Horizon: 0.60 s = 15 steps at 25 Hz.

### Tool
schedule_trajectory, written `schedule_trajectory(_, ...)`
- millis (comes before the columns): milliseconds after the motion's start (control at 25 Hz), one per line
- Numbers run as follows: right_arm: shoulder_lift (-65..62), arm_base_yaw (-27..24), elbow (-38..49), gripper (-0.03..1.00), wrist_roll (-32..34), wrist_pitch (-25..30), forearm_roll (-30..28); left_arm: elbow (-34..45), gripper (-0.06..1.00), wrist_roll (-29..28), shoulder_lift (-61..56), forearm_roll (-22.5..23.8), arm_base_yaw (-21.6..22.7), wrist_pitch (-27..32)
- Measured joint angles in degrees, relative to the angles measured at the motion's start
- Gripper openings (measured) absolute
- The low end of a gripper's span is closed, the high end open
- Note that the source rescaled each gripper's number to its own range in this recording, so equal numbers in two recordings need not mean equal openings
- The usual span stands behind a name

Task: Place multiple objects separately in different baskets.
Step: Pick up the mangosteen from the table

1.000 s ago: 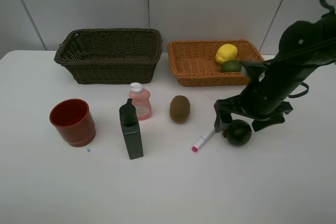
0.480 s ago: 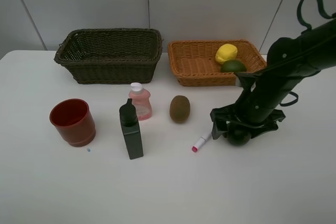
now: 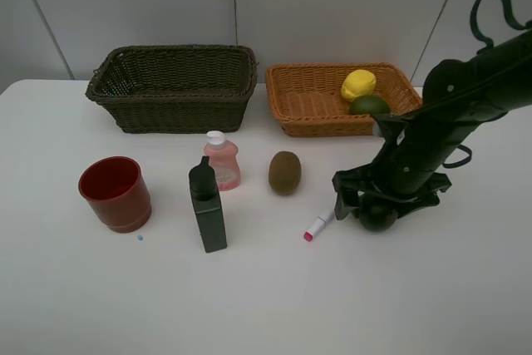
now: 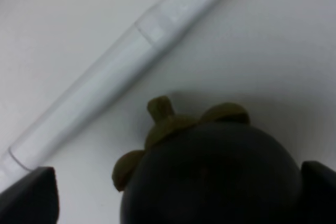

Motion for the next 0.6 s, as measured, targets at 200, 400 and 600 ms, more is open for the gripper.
schedule_trajectory(200,0.0,0.0,0.0,0.74,0.0,-0.3,0.0,0.0,0.95,0.0,0.0,0.0,0.0,0.0)
schedule_trajectory(400,0.0,0.0,0.0,0.63,0.0,-0.9,0.1,0.0,0.95,0.0,0.0,0.0,0.0,0.0)
schedule_trajectory(600,0.0,0.0,0.0,0.63,0.0,-0.9,0.1,0.0,0.95,0.0,0.0,0.0,0.0,0.0)
